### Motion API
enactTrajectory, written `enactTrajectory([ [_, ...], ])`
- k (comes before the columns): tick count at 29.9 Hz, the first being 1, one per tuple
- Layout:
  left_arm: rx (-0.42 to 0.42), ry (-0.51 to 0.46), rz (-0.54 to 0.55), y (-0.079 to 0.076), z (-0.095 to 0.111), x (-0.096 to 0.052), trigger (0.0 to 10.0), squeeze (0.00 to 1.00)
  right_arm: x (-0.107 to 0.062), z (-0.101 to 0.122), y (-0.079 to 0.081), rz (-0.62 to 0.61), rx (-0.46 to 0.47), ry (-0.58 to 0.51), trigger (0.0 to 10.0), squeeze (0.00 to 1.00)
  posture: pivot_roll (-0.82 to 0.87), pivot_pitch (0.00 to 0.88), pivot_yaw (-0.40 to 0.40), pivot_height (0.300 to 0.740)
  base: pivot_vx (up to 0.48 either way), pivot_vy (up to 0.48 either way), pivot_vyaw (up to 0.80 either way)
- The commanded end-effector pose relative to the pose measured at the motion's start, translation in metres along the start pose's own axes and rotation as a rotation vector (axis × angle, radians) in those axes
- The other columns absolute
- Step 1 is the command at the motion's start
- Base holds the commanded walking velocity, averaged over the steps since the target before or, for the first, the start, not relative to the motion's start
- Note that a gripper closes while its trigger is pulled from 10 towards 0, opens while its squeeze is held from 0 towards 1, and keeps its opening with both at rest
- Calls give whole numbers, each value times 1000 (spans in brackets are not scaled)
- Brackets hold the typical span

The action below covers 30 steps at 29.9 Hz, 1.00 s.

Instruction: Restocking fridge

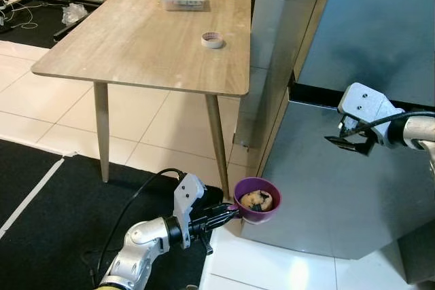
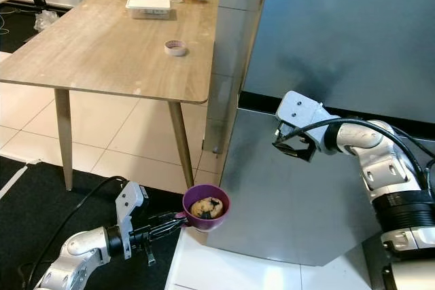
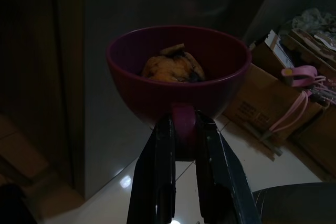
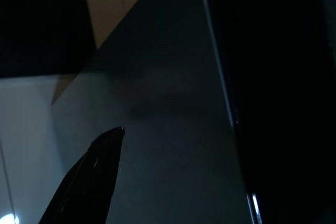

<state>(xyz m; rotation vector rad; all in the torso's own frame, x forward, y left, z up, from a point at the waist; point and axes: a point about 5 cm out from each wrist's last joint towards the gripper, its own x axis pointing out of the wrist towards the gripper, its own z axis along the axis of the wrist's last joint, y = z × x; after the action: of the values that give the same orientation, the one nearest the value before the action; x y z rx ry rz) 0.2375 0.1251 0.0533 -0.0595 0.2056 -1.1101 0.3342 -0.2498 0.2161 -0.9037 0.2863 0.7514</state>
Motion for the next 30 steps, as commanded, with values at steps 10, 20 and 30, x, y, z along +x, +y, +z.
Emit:
enactTrajectory([
  [10, 14, -22, -24, -6, 2, 5, 10000, 0, -12, -7, 55, 475, 38, 46, 10000, 0, 64, 16, -105, 740, 0, 0, 0],
  [20, 15, -23, -28, -7, 2, 5, 10000, 0, -24, 4, 59, 538, 46, -34, 10000, 0, 65, 23, -106, 740, 0, 0, 0],
  [30, 5, -19, -39, -10, 0, 6, 10000, 0, -96, 97, 33, 564, 89, -986, 10000, 0, 57, 30, -105, 740, 0, 0, 0],
])
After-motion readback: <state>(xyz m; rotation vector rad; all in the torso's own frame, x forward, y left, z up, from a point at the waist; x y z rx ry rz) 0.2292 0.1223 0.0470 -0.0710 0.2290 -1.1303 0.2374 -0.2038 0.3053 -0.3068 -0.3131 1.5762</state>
